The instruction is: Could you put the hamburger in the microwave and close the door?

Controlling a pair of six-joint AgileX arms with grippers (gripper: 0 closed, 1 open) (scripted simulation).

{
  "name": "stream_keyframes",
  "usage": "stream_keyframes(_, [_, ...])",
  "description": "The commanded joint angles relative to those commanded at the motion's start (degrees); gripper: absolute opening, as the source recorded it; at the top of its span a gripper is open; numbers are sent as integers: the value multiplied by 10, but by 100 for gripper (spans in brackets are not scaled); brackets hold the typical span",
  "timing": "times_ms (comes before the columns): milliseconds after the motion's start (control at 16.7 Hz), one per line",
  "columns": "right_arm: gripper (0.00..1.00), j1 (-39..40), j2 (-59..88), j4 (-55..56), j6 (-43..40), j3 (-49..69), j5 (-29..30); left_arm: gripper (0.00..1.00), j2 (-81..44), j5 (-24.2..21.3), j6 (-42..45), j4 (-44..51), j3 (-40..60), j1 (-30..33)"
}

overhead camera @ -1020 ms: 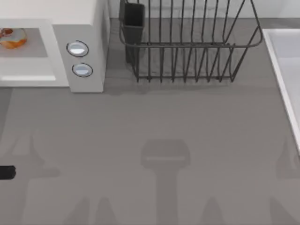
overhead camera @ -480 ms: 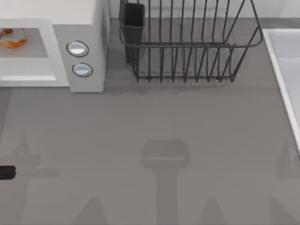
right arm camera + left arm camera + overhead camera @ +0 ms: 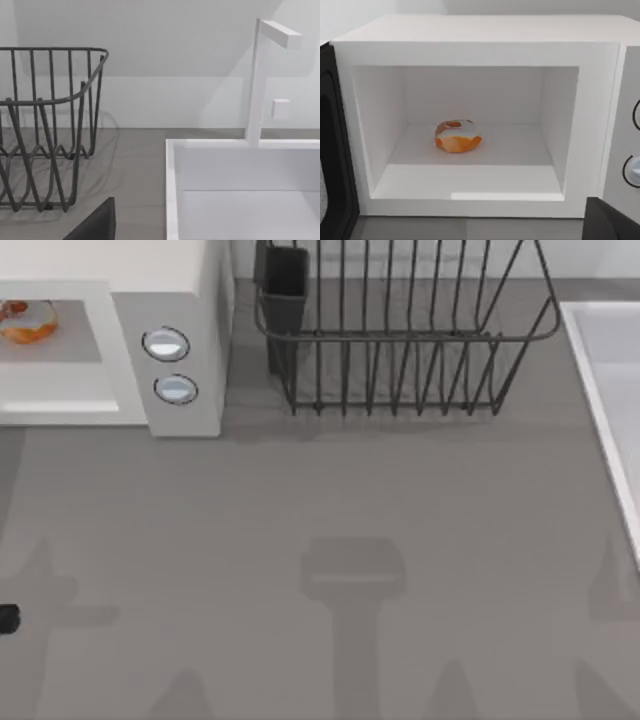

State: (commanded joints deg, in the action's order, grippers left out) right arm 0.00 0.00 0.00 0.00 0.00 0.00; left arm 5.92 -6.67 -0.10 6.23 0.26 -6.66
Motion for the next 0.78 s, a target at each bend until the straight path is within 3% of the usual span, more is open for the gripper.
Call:
stream_keyframes(240, [100, 0, 0, 0, 0, 0, 0, 0, 37, -42, -1, 38, 2, -42])
stream_keyframes(540, [100, 0, 0, 0, 0, 0, 0, 0, 29, -39, 0, 27, -3, -37])
stream_keyframes(780, [100, 0, 0, 0, 0, 0, 0, 0, -20, -16, 1, -51, -27, -12])
